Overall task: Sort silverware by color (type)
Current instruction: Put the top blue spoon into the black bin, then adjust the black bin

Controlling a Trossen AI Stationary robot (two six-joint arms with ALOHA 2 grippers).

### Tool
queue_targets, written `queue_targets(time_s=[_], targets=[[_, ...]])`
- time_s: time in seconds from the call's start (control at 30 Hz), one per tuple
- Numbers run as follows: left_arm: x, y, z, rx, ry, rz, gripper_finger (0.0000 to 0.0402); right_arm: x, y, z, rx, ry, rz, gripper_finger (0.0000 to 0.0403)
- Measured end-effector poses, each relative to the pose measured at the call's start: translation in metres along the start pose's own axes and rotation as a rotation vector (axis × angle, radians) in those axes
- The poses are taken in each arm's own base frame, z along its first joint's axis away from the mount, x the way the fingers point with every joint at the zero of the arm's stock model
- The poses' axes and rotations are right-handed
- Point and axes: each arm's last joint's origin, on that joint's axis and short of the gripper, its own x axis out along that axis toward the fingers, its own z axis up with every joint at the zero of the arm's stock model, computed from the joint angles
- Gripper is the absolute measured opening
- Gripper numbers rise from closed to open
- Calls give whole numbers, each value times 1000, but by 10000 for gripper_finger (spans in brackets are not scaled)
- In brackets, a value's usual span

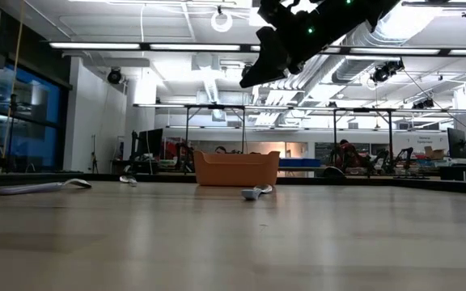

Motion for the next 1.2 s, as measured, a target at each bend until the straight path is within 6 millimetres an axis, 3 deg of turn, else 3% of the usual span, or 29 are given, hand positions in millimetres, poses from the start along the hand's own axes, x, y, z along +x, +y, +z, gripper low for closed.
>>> queue_targets(time_s=[0.17, 0.43, 0.63, 0.87, 1.1, 1.2], targets=[[3, 1, 1, 14, 0, 16, 36, 0, 0, 0, 7, 3, 0, 0], [-1, -4, 0, 42, 32, -6, 125, -2, 4, -1, 9, 6, 11, 0], [-11, -10, 5, 93, 24, -13, 145, -2, 4, 0, 8, 5, 12, 0], [-18, -14, 26, 147, -77, -44, 111, -2, 4, 0, 6, 5, 12, 0], [-19, -16, 50, 166, -207, -48, 18, -2, 4, -1, 6, 11, 12, 0], [-20, -21, 58, 169, -236, -94, 6, -2, 4, -1, 5, 11, 12, 0]])
